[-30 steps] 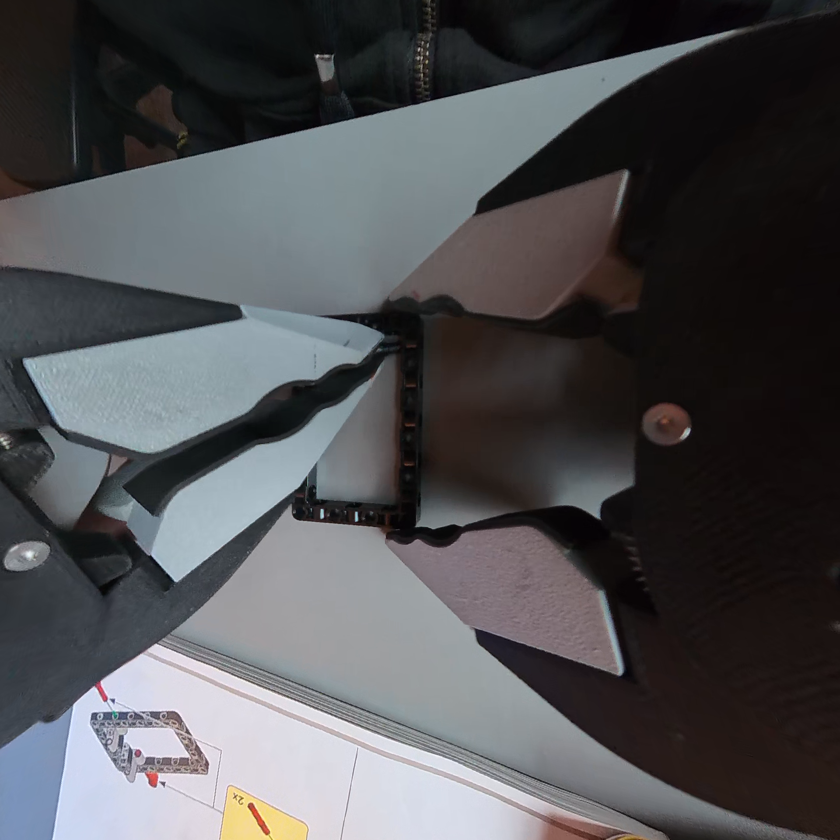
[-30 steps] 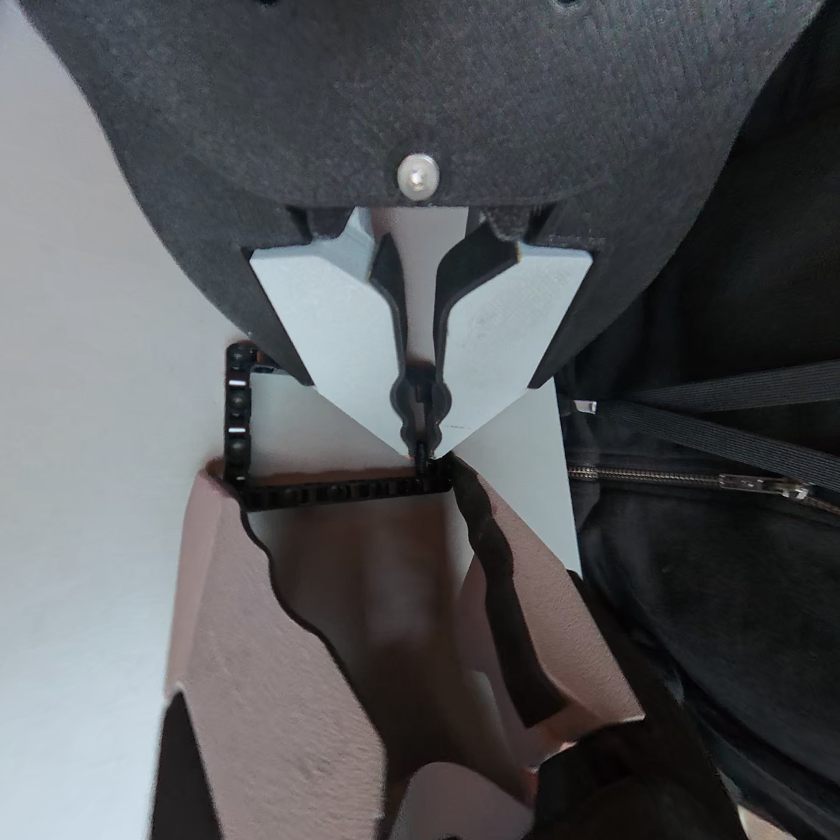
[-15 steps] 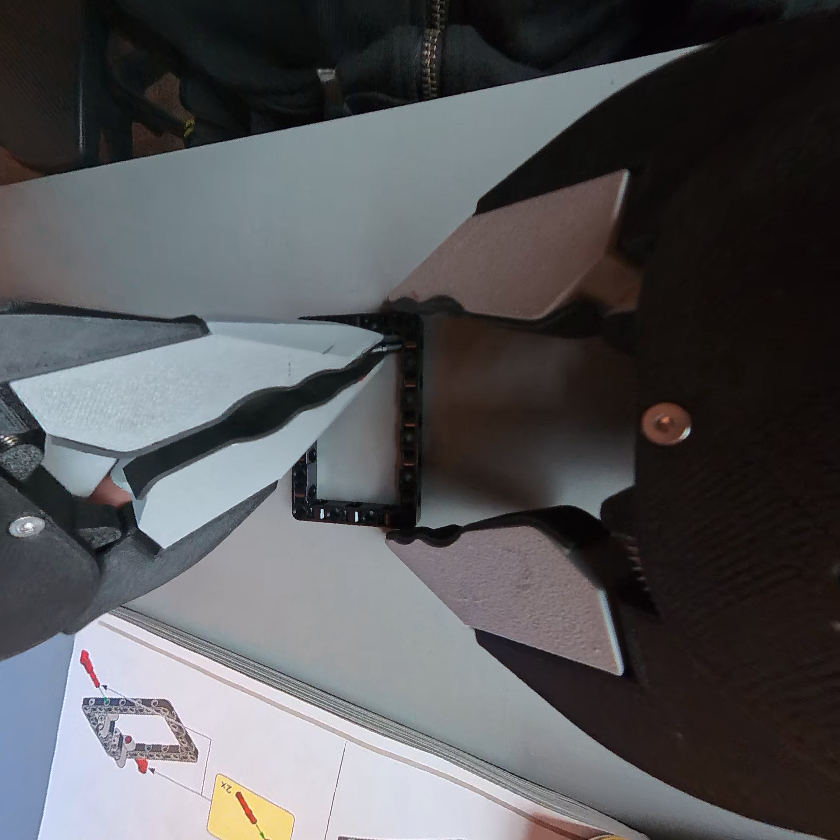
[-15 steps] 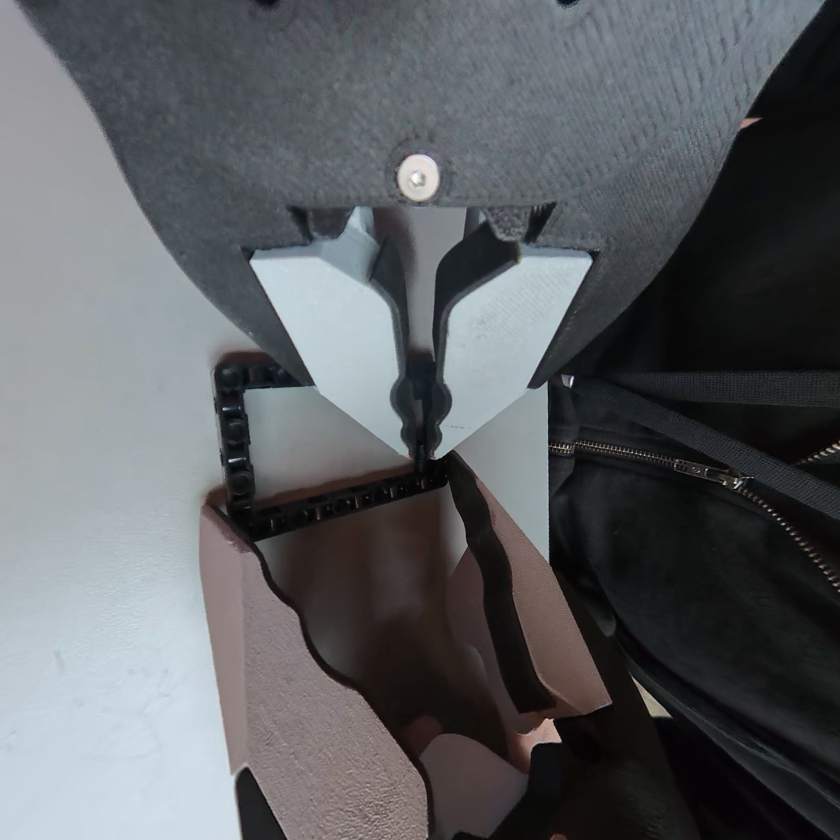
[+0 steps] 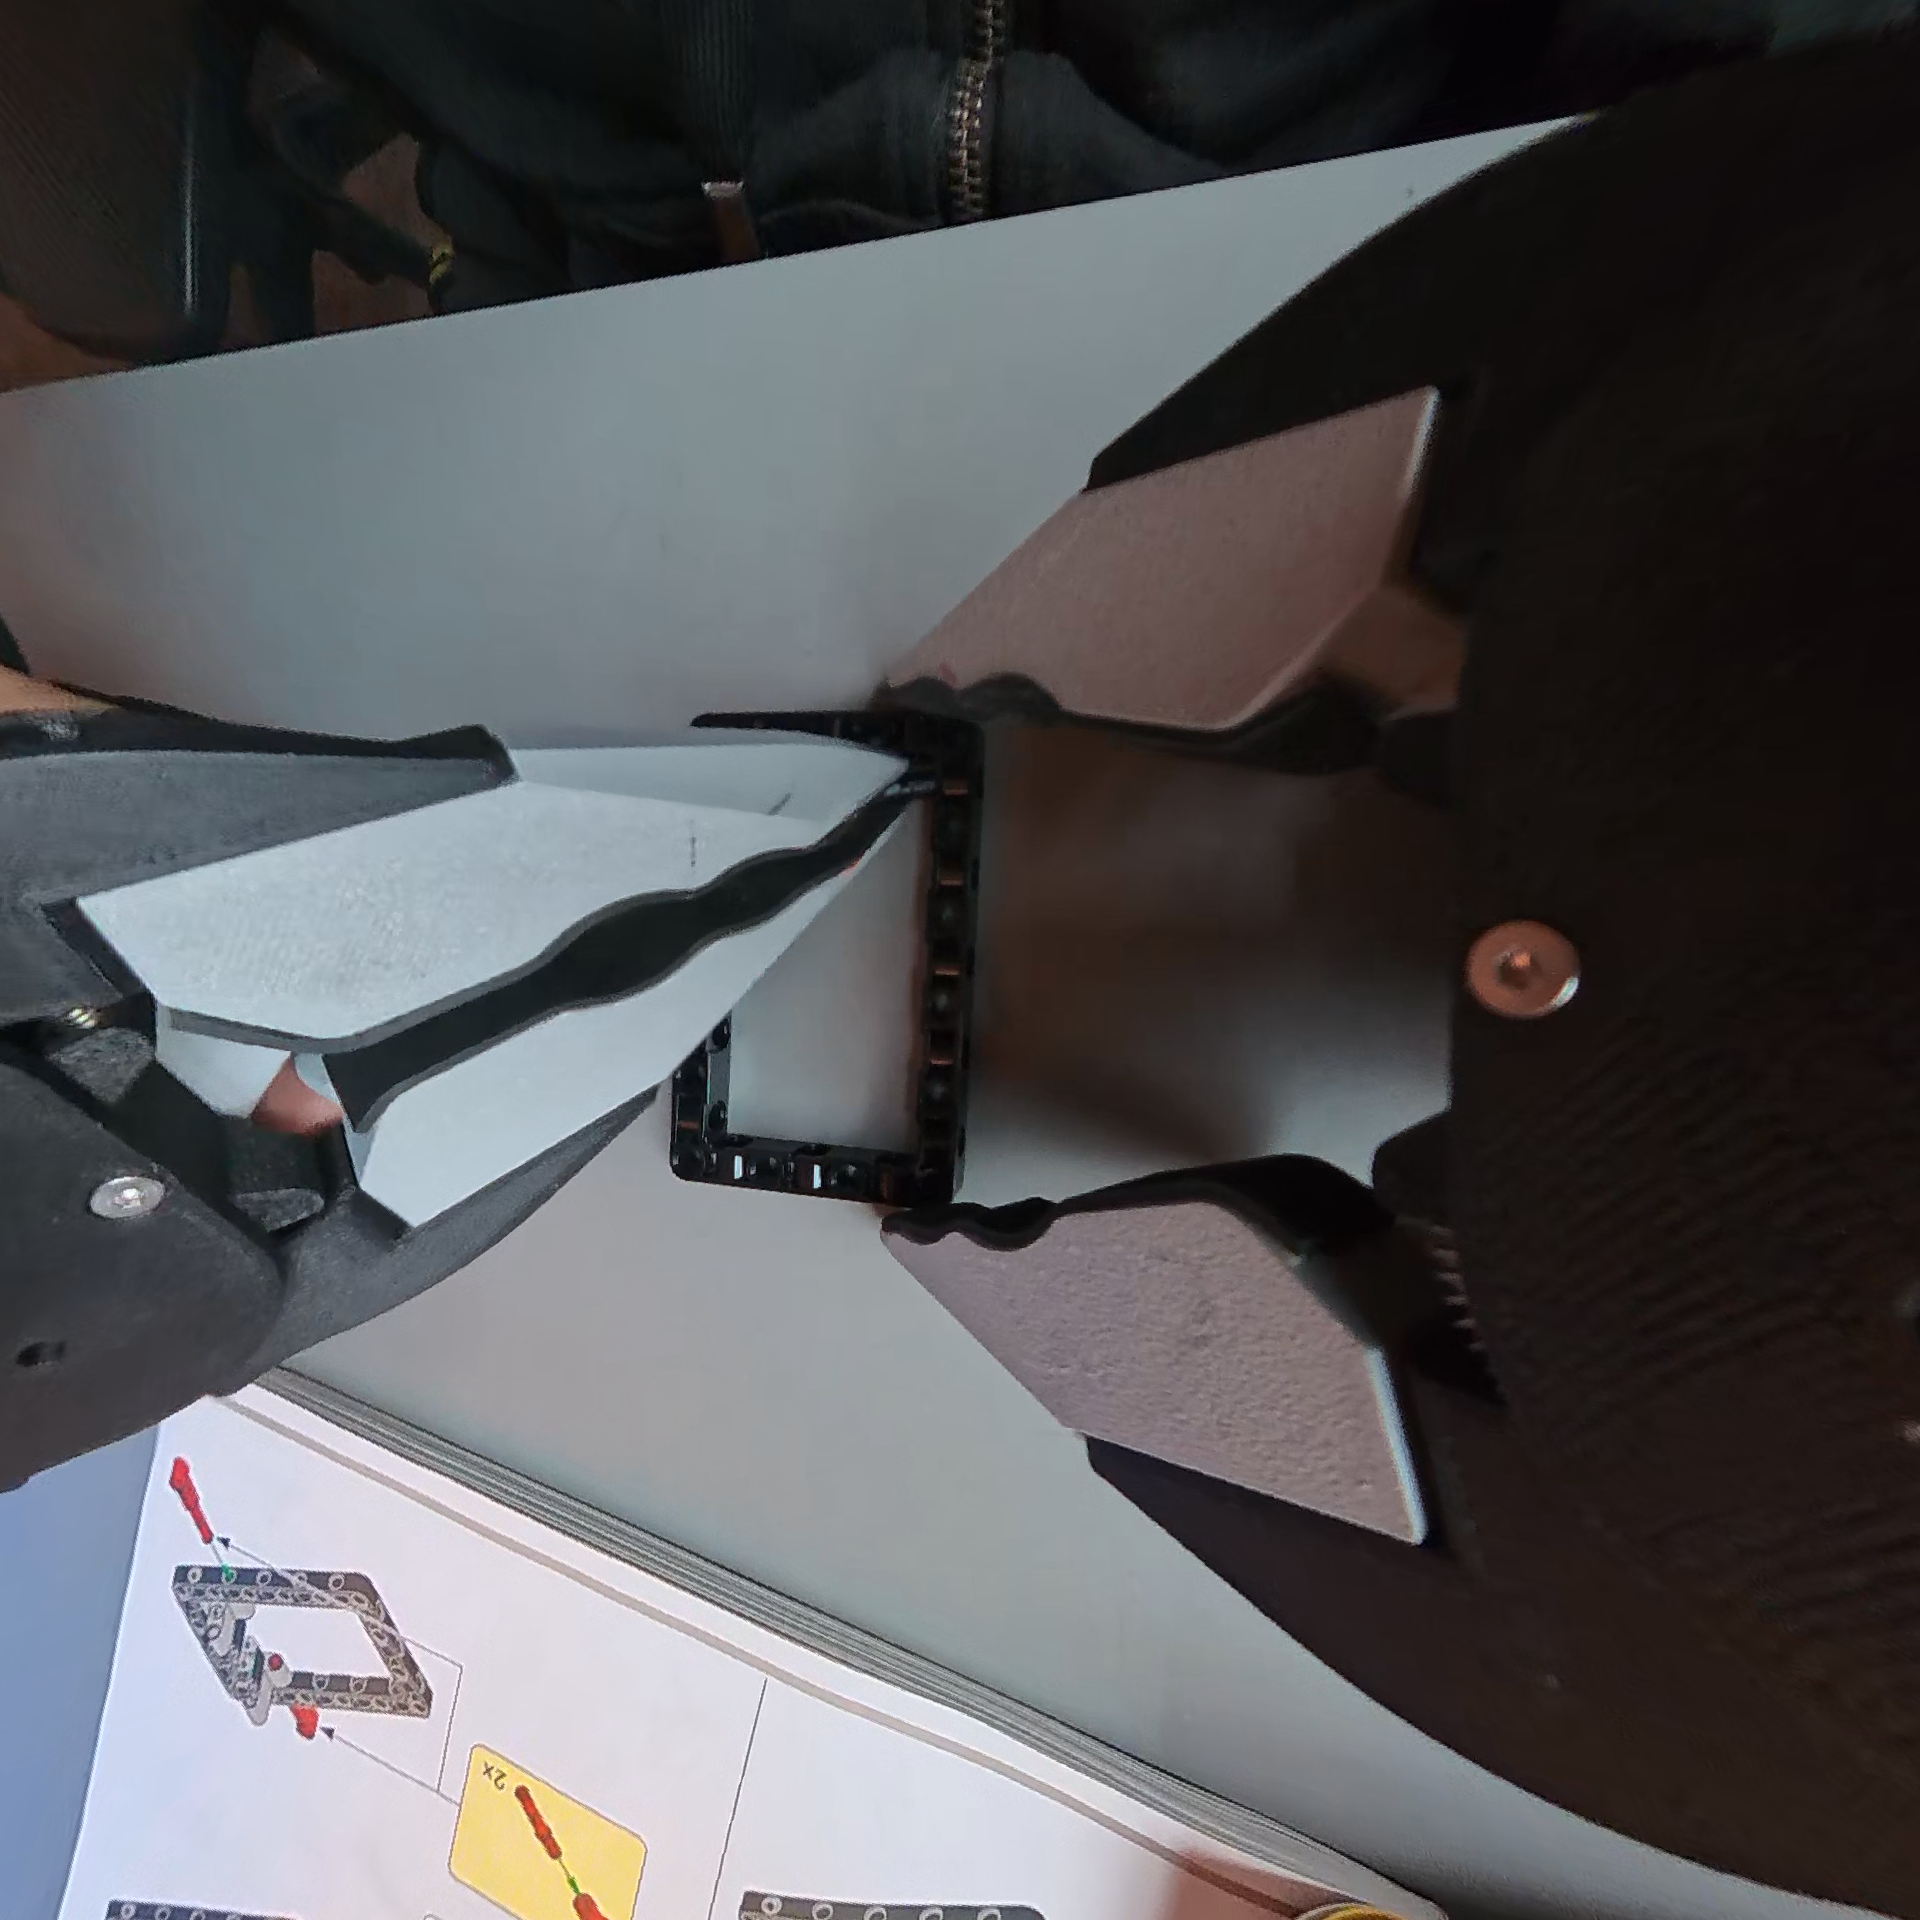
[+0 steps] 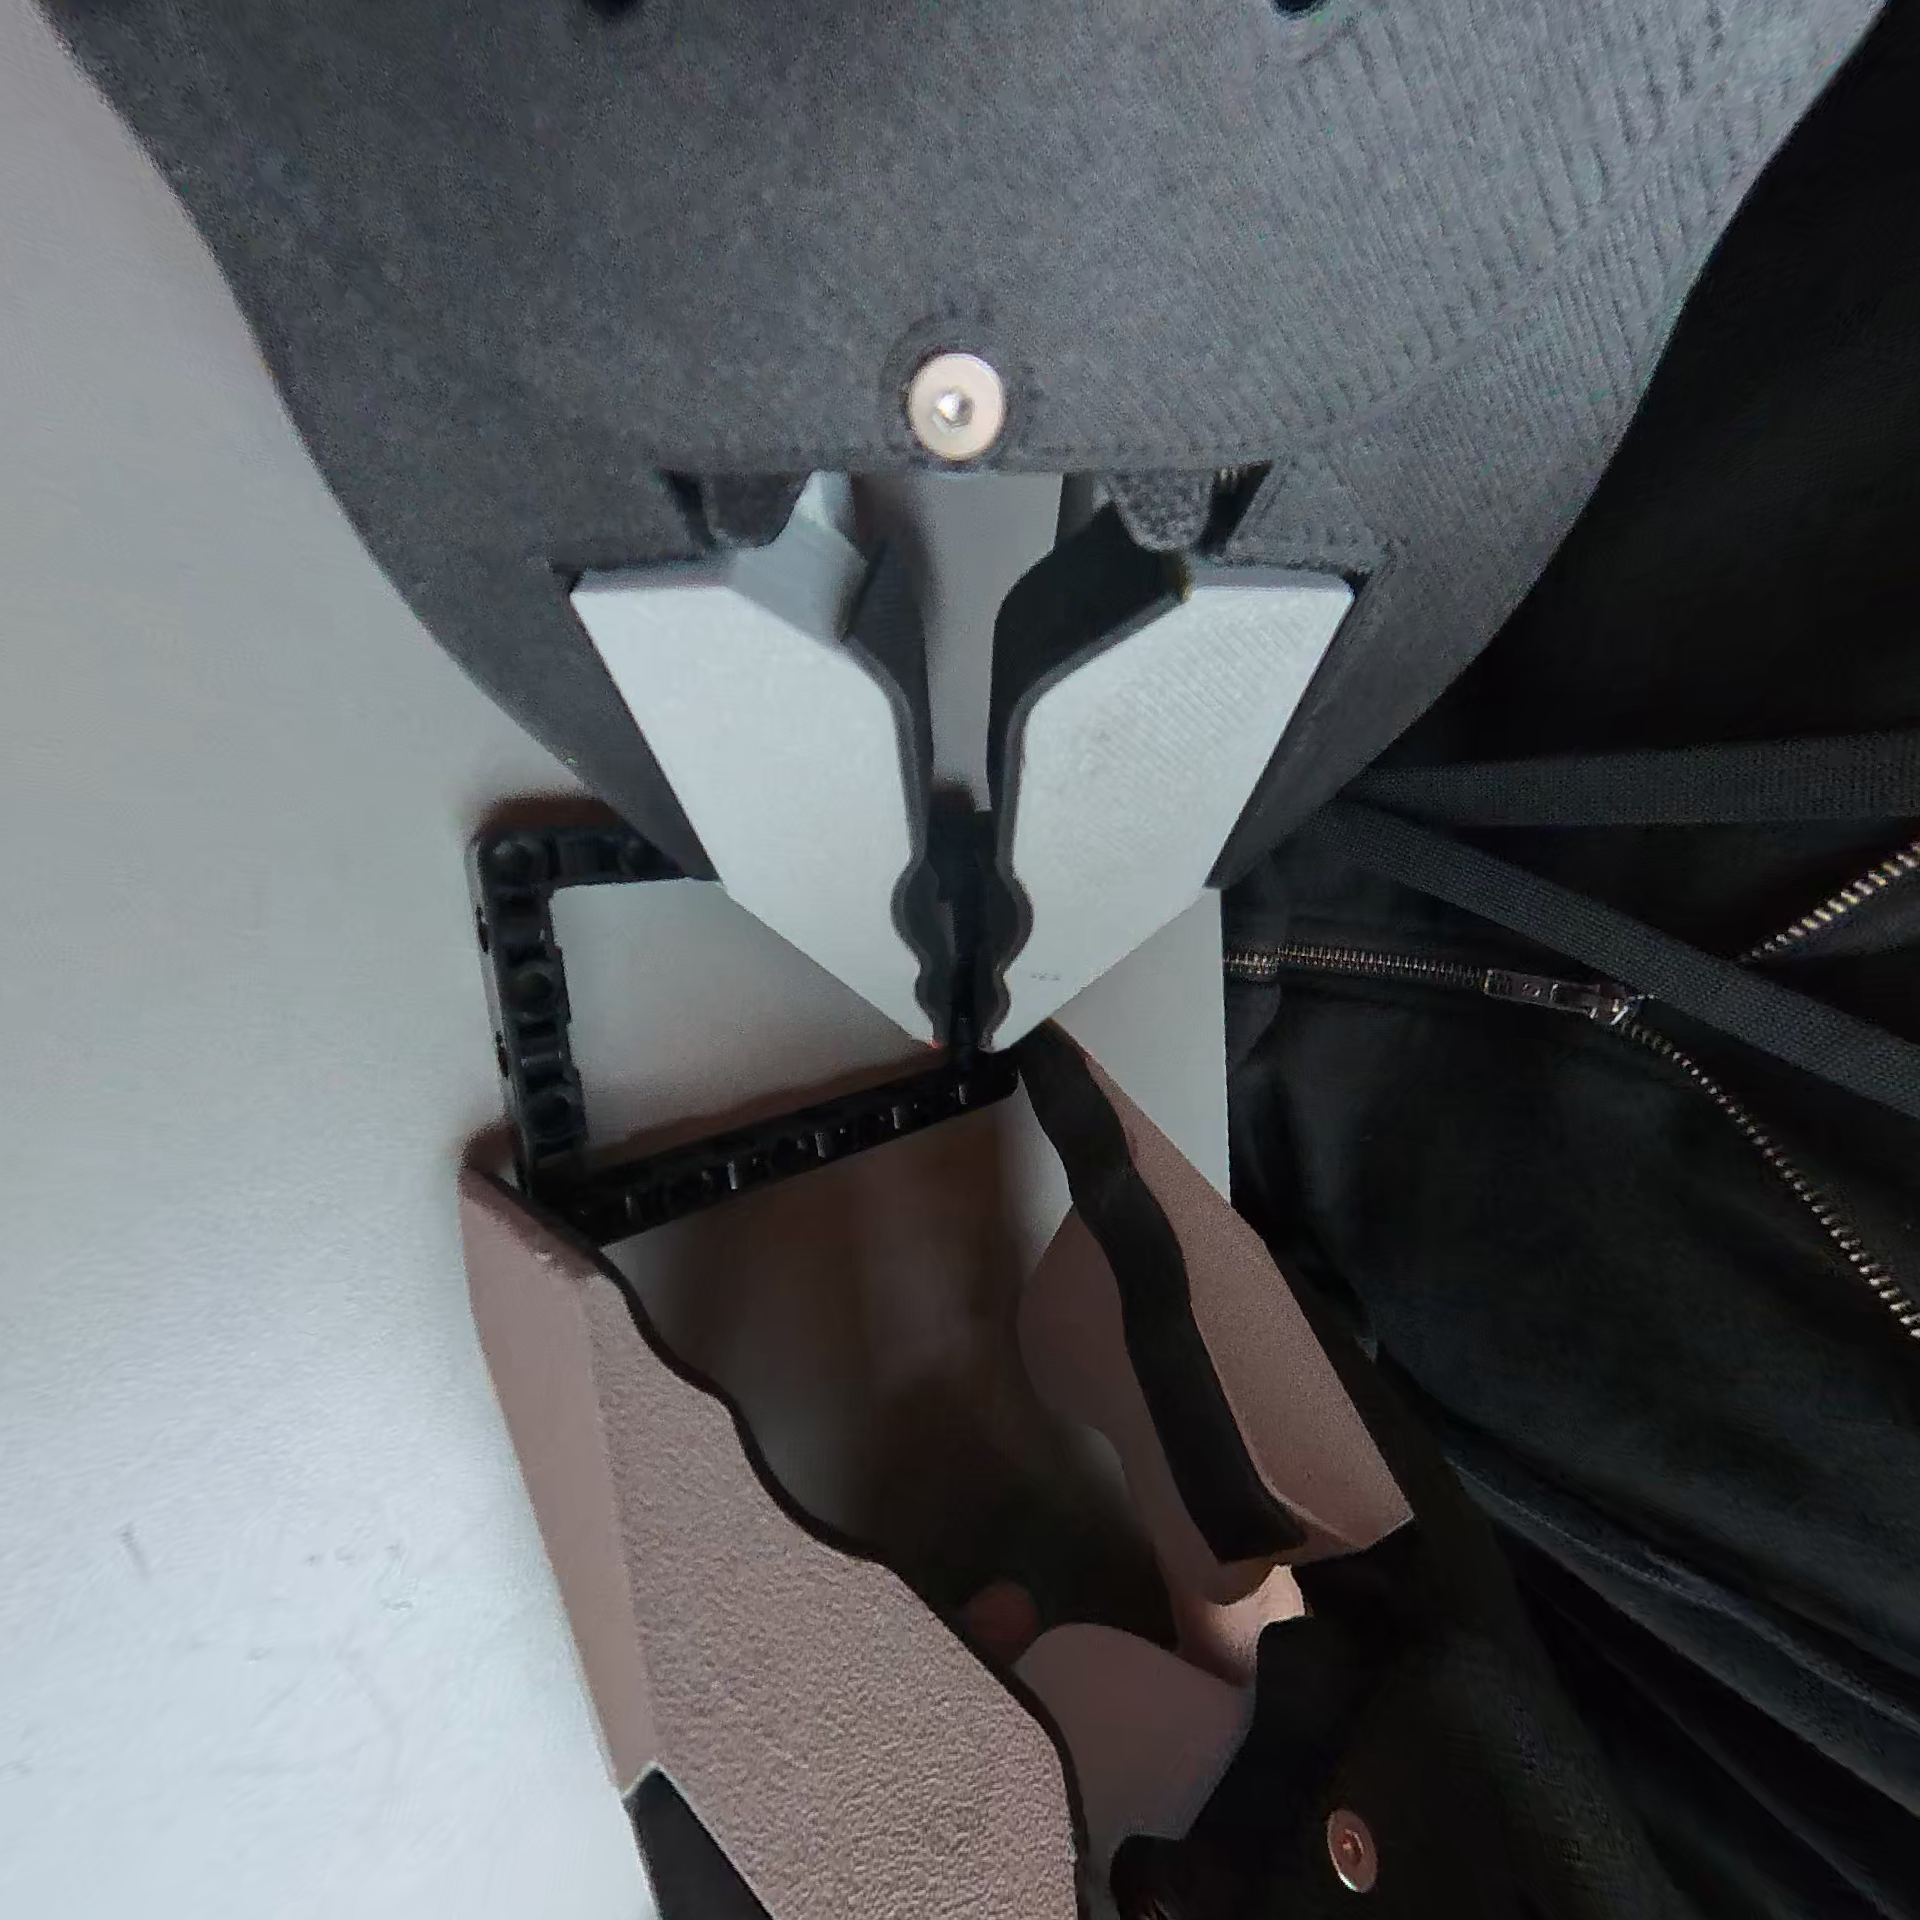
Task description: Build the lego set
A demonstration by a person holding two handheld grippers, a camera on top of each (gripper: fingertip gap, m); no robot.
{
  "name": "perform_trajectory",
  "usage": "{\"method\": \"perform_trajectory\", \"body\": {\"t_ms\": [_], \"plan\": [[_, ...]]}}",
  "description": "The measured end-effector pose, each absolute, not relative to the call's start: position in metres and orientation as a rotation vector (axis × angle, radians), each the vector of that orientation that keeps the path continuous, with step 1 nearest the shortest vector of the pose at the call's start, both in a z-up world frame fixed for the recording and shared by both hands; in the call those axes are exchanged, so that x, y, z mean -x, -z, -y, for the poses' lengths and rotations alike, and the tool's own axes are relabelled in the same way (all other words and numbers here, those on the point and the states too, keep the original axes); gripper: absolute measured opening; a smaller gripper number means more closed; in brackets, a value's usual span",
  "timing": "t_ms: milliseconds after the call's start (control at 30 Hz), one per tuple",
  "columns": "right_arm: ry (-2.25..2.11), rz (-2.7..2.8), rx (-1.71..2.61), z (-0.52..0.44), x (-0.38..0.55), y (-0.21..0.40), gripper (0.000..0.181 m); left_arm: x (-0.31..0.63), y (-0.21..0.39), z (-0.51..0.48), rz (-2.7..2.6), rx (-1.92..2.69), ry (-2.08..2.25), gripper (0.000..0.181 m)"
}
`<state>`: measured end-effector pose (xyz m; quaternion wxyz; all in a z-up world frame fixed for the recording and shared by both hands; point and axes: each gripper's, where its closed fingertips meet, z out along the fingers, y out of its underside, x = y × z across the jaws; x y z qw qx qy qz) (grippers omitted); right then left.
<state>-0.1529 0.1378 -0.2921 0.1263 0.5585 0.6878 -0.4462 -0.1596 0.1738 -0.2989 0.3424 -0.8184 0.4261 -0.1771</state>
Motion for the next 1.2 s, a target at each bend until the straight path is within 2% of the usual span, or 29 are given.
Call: {"method": "perform_trajectory", "body": {"t_ms": [200,533,667,867,1033,1200], "plan": [[1.212,-2.157,-1.629,-0.137,0.156,0.293,0.001,0.160,0.299,-0.174,-1.099,2.129,0.452,0.093],[1.314,-2.463,-1.581,-0.137,0.159,0.291,0.007,0.159,0.299,-0.174,-1.097,2.121,0.443,0.093],[1.340,-2.268,-1.595,-0.136,0.158,0.290,0.012,0.159,0.299,-0.174,-1.096,2.121,0.444,0.093],[1.293,-2.357,-1.603,-0.141,0.158,0.289,0.016,0.160,0.298,-0.174,-1.099,2.115,0.440,0.093],[1.447,-2.179,-1.608,-0.141,0.153,0.276,0.020,0.160,0.299,-0.174,-1.097,2.120,0.445,0.093],[1.515,-2.159,-1.712,-0.162,0.156,0.267,0.015,0.160,0.299,-0.174,-1.098,2.119,0.444,0.093]]}}
